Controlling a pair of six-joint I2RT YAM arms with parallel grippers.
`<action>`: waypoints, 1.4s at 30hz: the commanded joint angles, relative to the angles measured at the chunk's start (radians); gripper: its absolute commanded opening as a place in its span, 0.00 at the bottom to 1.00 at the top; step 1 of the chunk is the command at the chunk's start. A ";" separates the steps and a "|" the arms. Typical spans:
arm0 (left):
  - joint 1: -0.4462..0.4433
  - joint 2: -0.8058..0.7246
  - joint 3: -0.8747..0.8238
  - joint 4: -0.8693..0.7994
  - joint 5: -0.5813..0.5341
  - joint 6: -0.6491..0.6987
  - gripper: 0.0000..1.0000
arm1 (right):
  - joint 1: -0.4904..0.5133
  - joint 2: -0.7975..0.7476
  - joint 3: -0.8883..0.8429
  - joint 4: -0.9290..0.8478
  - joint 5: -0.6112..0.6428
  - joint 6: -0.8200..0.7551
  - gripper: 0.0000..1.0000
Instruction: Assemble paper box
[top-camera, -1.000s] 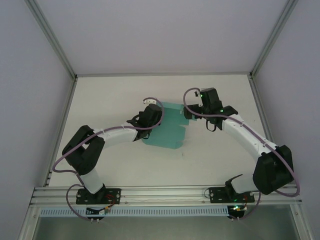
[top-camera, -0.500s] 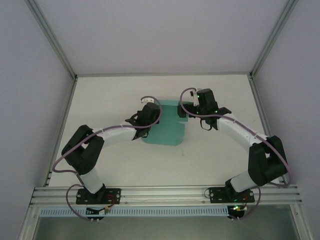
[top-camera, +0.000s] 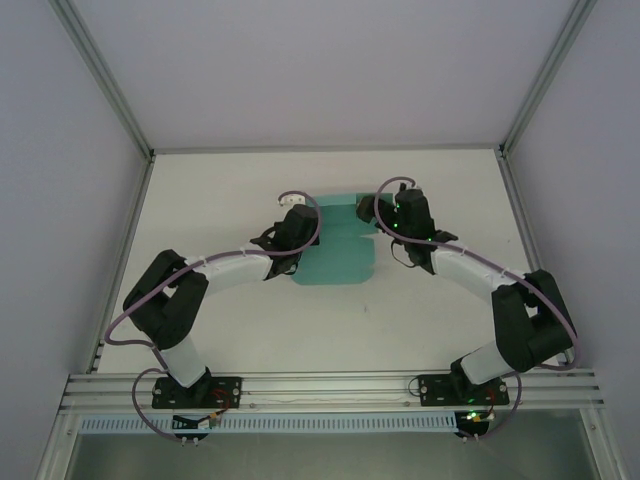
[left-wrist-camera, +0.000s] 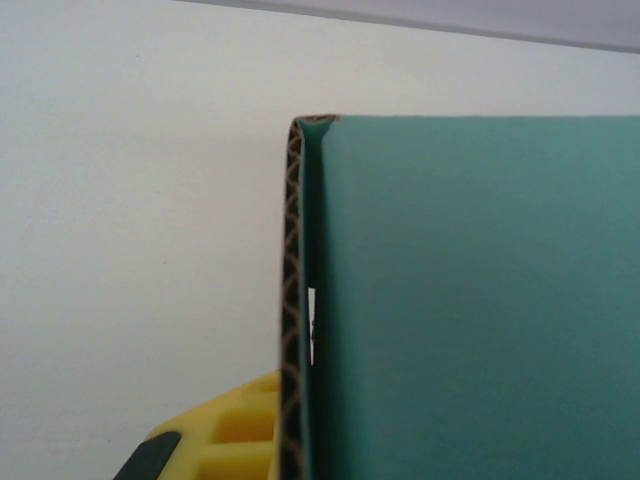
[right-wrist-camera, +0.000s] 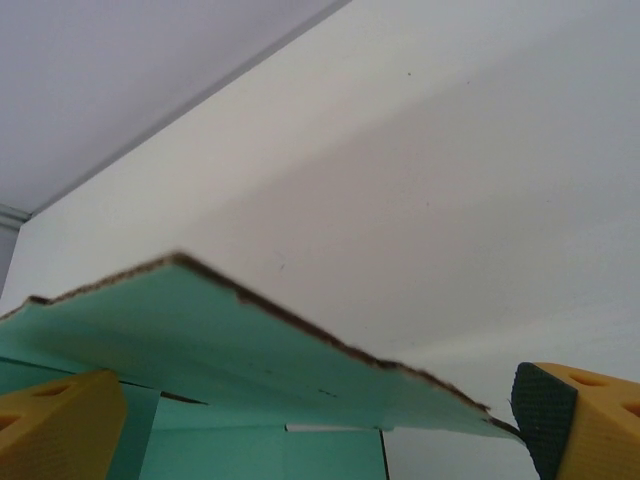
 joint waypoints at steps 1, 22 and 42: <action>-0.014 -0.030 0.008 0.006 -0.017 -0.023 0.00 | 0.011 -0.077 -0.016 -0.035 0.057 -0.009 1.00; -0.013 -0.079 0.005 -0.028 0.015 0.014 0.00 | -0.061 -0.127 -0.081 -0.313 0.101 -0.192 1.00; -0.013 -0.021 0.043 -0.059 0.040 -0.013 0.00 | -0.033 -0.017 -0.009 -0.148 -0.145 -0.211 1.00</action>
